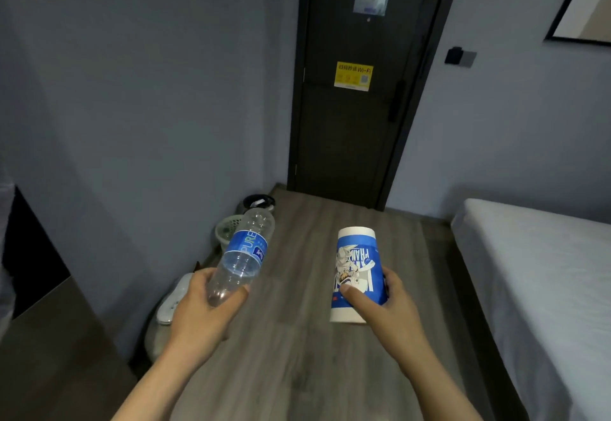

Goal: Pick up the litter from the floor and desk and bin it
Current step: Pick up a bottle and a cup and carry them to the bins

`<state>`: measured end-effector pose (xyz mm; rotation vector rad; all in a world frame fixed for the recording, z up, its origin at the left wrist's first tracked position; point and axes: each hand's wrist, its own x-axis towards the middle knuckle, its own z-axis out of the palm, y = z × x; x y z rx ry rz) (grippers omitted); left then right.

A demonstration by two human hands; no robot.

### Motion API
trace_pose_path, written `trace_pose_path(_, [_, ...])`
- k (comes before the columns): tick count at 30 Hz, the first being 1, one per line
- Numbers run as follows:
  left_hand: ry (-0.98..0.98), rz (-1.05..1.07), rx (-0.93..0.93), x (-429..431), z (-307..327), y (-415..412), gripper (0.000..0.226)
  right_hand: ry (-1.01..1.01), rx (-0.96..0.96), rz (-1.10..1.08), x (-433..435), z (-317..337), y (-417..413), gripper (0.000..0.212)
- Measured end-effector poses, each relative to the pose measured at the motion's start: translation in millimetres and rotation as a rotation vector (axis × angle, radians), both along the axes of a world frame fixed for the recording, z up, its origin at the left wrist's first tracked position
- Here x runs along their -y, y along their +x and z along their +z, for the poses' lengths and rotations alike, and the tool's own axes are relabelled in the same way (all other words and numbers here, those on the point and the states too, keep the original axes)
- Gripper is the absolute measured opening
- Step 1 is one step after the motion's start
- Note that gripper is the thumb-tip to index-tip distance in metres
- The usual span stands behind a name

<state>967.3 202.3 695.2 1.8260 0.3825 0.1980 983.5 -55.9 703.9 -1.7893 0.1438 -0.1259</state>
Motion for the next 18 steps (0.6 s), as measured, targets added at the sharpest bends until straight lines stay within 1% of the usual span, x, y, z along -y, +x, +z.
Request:
trace_pose_path(4, [0.008, 0.068, 0.000, 12, -8, 70, 0.036, 0.006, -0.006, 0.036, 10, -10, 85, 0.055])
trace_pose_path(8, [0.056, 0.114, -0.009, 19, -11, 142, 0.037, 0.014, -0.008, 0.082, 22, -11, 173, 0.056])
trace_pose_path(12, [0.074, 0.170, -0.038, 18, -17, 204, 0.038, -0.005, -0.034, 0.148, 28, -14, 250, 0.052])
trace_pose_path(16, [0.080, 0.221, -0.049, 8, -28, 259, 0.030, -0.014, -0.075, 0.191, 21, -22, 319, 0.046])
trace_pose_path(18, [0.091, 0.234, -0.046, -2, -35, 291, 0.034, -0.023, -0.095, 0.200, 12, -26, 355, 0.045])
